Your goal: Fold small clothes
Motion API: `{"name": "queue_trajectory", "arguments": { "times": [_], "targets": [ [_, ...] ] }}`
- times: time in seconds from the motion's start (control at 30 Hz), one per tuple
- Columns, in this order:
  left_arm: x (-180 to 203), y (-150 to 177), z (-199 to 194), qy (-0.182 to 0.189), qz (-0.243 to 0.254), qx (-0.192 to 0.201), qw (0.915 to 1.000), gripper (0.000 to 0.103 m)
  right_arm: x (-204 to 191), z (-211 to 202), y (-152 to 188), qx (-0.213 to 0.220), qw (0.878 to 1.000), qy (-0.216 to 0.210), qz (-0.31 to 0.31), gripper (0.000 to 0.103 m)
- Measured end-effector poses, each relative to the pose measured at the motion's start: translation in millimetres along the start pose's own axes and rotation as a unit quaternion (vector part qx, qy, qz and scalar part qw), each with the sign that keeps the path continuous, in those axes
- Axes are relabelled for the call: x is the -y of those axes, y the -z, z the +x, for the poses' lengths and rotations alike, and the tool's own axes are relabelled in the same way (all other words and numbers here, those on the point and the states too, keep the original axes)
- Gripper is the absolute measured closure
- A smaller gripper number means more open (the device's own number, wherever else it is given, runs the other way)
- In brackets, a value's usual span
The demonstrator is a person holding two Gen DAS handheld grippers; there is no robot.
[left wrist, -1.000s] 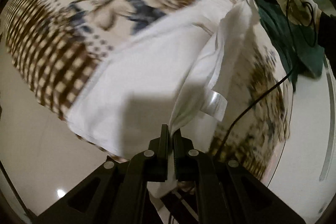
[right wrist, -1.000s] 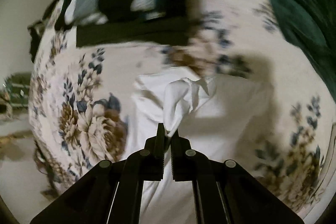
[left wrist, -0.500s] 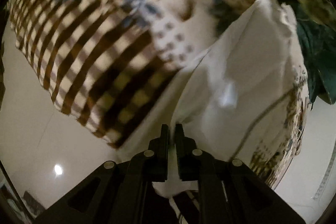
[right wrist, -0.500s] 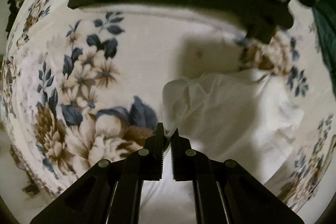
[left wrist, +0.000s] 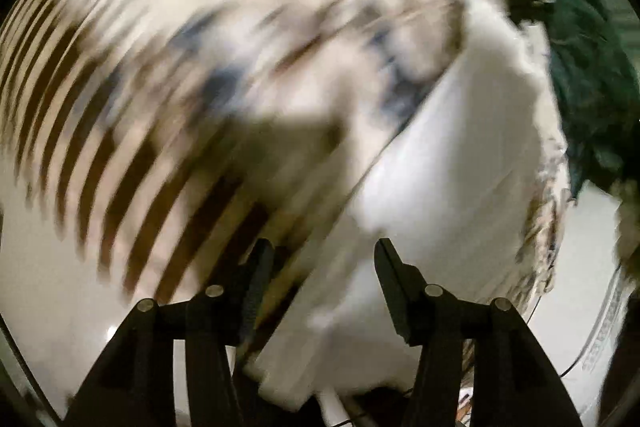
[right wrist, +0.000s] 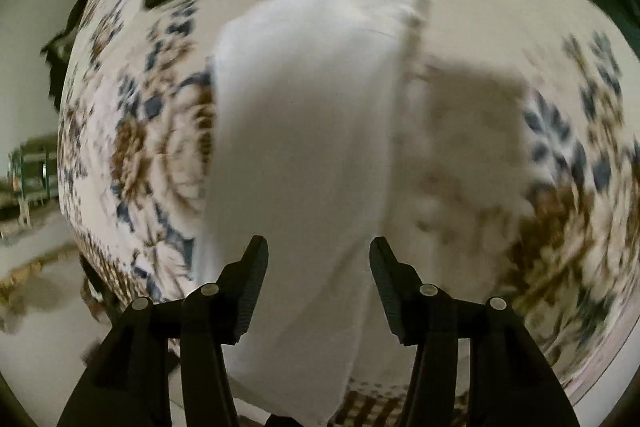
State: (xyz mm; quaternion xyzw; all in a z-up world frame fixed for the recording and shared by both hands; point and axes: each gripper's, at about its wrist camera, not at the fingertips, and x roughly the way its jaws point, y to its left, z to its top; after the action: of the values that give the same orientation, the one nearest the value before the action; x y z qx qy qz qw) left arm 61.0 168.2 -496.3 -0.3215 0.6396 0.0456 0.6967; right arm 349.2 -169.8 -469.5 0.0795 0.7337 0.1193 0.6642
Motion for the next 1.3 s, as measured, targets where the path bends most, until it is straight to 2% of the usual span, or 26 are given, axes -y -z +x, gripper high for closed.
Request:
{"name": "queue_trajectory", "arguments": {
  "times": [0.07, 0.17, 0.2, 0.27, 0.37, 0.43, 0.47, 0.5, 0.53, 0.57, 0.6, 0.67, 0.7, 0.77, 0.8, 0.83, 0.87, 0.97, 1.1, 1.17, 1.2, 1.23, 1.27, 1.3],
  "targets": [
    [36.6, -49.2, 9.9, 0.023, 0.039, 0.016, 0.9989, 0.053, 29.7, 1.7, -1.5, 0.013, 0.999, -0.023, 0.038, 0.048],
    [96.9, -129.5, 38.8, 0.029, 0.096, 0.041, 0.9941, 0.053, 55.0, 6.1, -24.1, 0.05, 0.995, -0.055, 0.068, 0.048],
    [109.5, -144.4, 47.4, 0.027, 0.105, 0.043, 0.9932, 0.053, 56.7, 9.1, -36.1, 0.058, 0.993, -0.062, 0.077, 0.048],
    [144.5, -197.1, 78.8, 0.026, 0.12, 0.039, 0.9917, 0.053, 69.1, 15.7, -64.1, 0.081, 0.988, -0.085, 0.099, 0.048],
    [171.9, -243.2, 115.2, 0.022, 0.128, 0.025, 0.9912, 0.053, 79.1, 27.4, -104.5, 0.095, 0.983, -0.099, 0.118, 0.048],
    [189.5, -264.8, 136.5, 0.019, 0.14, 0.016, 0.9898, 0.061, 86.1, 41.2, -125.5, 0.088, 0.98, -0.118, 0.134, 0.048],
    [197.2, -271.5, 143.7, 0.025, 0.15, 0.017, 0.9882, 0.075, 88.9, 49.2, -134.5, 0.074, 0.98, -0.129, 0.136, 0.049],
    [205.4, -275.8, 146.8, 0.019, 0.162, 0.016, 0.9865, 0.099, 92.6, 53.8, -142.3, 0.069, 0.98, -0.13, 0.137, 0.067],
    [212.5, -276.5, 149.1, 0.008, 0.176, 0.017, 0.9842, 0.099, 91.0, 56.9, -147.2, 0.074, 0.98, -0.131, 0.132, 0.087],
    [218.5, -277.0, 151.7, 0.001, 0.193, 0.018, 0.981, 0.099, 93.3, 57.1, -152.6, 0.082, 0.982, -0.116, 0.125, 0.098],
    [221.4, -277.8, 152.4, -0.004, 0.206, 0.021, 0.9783, 0.099, 97.2, 57.0, -155.3, 0.085, 0.982, -0.112, 0.128, 0.098],
    [222.5, -283.4, 150.7, 0.004, 0.204, 0.012, 0.9789, 0.098, 112.9, 55.3, -160.5, 0.091, 0.974, -0.133, 0.157, 0.098],
    [220.5, -286.3, 150.1, 0.013, 0.199, 0.006, 0.9799, 0.095, 117.7, 54.8, -160.5, 0.09, 0.971, -0.15, 0.162, 0.096],
    [209.3, -287.3, 146.7, 0.048, 0.197, -0.006, 0.9791, 0.077, 123.8, 55.2, -164.3, 0.075, 0.966, -0.187, 0.158, 0.066],
    [203.8, -288.1, 146.0, 0.067, 0.195, -0.009, 0.9785, 0.053, 126.8, 54.7, -166.0, 0.072, 0.965, -0.2, 0.152, 0.037],
    [199.5, -289.7, 146.5, 0.086, 0.189, -0.012, 0.9782, 0.039, 128.1, 55.0, -167.3, 0.072, 0.964, -0.211, 0.148, 0.027],
    [193.8, -290.4, 148.6, 0.108, 0.18, -0.016, 0.9776, 0.037, 129.3, 57.2, -169.9, 0.068, 0.961, -0.226, 0.143, 0.027],
    [188.5, -292.9, 154.8, 0.124, 0.165, -0.014, 0.9784, 0.036, 124.7, 73.4, -181.7, 0.042, 0.957, -0.252, 0.134, 0.027],
    [199.0, -295.7, 159.7, 0.124, 0.153, -0.002, 0.9805, 0.036, 110.7, 91.8, -190.5, 0.021, 0.961, -0.255, 0.105, 0.027],
    [208.8, -295.7, 161.9, 0.117, 0.155, 0.008, 0.981, 0.038, 102.9, 93.6, -193.3, 0.026, 0.962, -0.256, 0.088, 0.03],
    [218.6, -294.5, 165.5, 0.106, 0.167, 0.017, 0.9801, 0.048, 98.6, 93.9, -195.1, 0.028, 0.962, -0.26, 0.08, 0.043],
    [228.4, -294.7, 166.6, 0.096, 0.178, 0.025, 0.9791, 0.086, 95.1, 93.9, -196.5, 0.027, 0.962, -0.262, 0.072, 0.066],
    [232.6, -294.7, 168.9, 0.094, 0.184, 0.022, 0.9781, 0.093, 90.9, 94.3, -197.5, 0.024, 0.964, -0.259, 0.064, 0.075],
    [234.2, -294.2, 170.1, 0.097, 0.185, 0.02, 0.9777, 0.094, 87.4, 95.9, -198.3, 0.024, 0.965, -0.253, 0.06, 0.087]
  ]
}}
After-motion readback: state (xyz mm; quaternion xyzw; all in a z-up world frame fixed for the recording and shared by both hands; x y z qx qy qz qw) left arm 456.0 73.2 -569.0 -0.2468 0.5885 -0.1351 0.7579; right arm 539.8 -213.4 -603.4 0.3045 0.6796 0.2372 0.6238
